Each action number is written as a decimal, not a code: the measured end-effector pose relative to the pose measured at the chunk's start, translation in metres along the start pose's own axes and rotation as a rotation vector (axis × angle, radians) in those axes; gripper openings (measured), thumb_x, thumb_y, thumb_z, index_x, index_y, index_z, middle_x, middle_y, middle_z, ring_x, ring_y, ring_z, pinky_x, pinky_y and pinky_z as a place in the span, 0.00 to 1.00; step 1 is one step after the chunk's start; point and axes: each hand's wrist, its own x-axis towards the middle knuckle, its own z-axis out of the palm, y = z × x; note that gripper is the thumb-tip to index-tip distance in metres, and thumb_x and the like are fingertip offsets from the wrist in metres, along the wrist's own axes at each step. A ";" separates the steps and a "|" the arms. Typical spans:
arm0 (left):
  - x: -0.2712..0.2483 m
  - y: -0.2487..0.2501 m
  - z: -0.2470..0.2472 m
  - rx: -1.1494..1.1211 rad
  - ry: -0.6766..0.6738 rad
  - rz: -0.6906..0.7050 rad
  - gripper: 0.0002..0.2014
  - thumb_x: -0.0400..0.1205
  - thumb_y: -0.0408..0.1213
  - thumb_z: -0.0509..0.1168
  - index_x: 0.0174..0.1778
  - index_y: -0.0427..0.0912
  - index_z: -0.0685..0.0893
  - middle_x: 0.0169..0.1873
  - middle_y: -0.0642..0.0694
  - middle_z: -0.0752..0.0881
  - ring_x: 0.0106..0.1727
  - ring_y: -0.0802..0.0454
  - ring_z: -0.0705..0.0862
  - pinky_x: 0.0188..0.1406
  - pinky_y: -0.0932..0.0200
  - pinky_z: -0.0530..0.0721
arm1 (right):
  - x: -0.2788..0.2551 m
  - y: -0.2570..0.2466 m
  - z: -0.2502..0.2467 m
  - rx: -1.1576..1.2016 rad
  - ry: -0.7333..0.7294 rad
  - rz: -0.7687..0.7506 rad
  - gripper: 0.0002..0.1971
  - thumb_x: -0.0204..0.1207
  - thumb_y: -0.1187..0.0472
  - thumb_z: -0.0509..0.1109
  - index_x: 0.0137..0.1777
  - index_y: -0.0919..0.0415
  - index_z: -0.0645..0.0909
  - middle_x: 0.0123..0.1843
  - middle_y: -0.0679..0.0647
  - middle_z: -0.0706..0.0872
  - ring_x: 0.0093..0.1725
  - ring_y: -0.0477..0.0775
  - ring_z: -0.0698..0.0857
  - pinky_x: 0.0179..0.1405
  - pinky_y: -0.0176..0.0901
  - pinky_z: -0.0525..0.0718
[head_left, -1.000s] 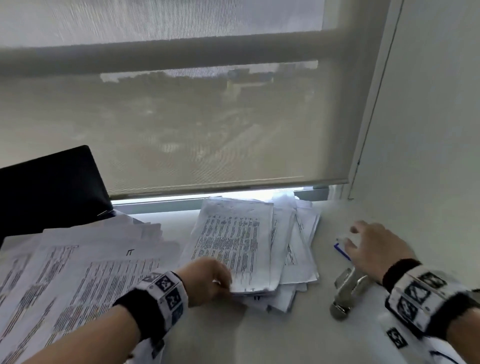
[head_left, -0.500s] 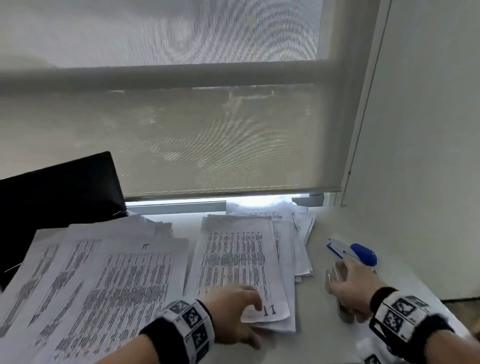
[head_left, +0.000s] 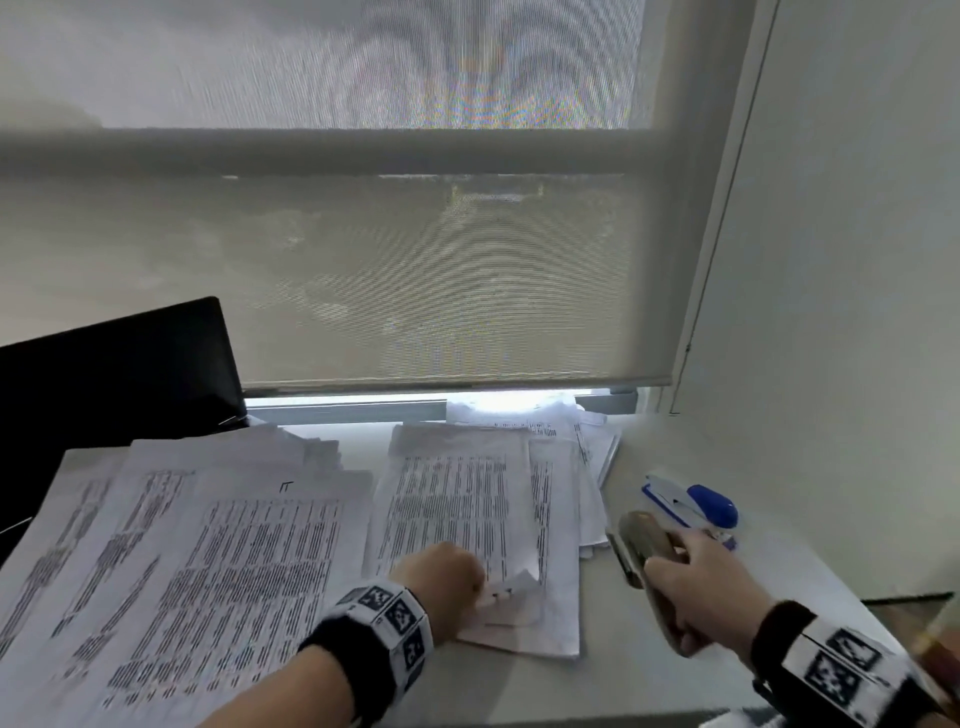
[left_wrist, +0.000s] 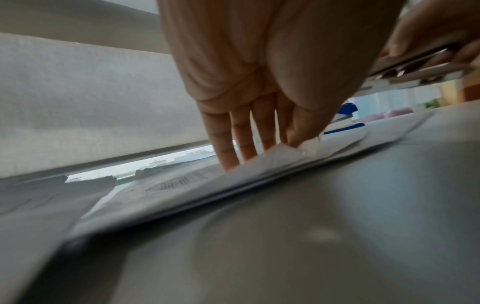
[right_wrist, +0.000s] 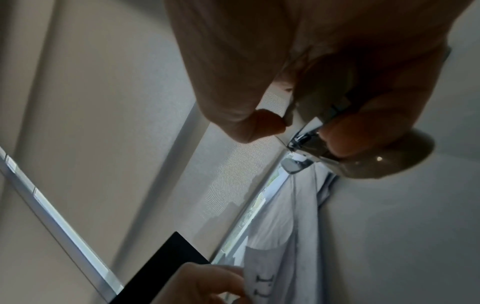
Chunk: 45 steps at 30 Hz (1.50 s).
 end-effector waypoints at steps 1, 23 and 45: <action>0.003 0.000 -0.003 -0.020 0.012 -0.040 0.11 0.81 0.32 0.58 0.48 0.40 0.87 0.49 0.41 0.88 0.51 0.40 0.88 0.50 0.51 0.87 | 0.000 -0.001 0.000 0.013 -0.008 0.007 0.05 0.77 0.69 0.61 0.50 0.66 0.76 0.23 0.58 0.74 0.17 0.52 0.71 0.19 0.40 0.74; -0.045 0.026 0.000 -0.174 -0.136 -0.077 0.22 0.81 0.57 0.62 0.68 0.51 0.76 0.68 0.48 0.79 0.70 0.41 0.75 0.71 0.45 0.75 | 0.025 -0.019 0.027 -0.466 -0.100 -0.210 0.09 0.80 0.52 0.65 0.54 0.54 0.80 0.32 0.50 0.85 0.28 0.48 0.83 0.27 0.39 0.79; -0.019 -0.030 0.010 -0.371 -0.208 -0.312 0.64 0.67 0.59 0.79 0.85 0.38 0.42 0.85 0.45 0.53 0.85 0.45 0.54 0.84 0.50 0.56 | 0.082 -0.070 0.155 -0.726 -0.266 -0.358 0.16 0.66 0.39 0.62 0.53 0.39 0.77 0.49 0.44 0.87 0.51 0.52 0.86 0.58 0.53 0.83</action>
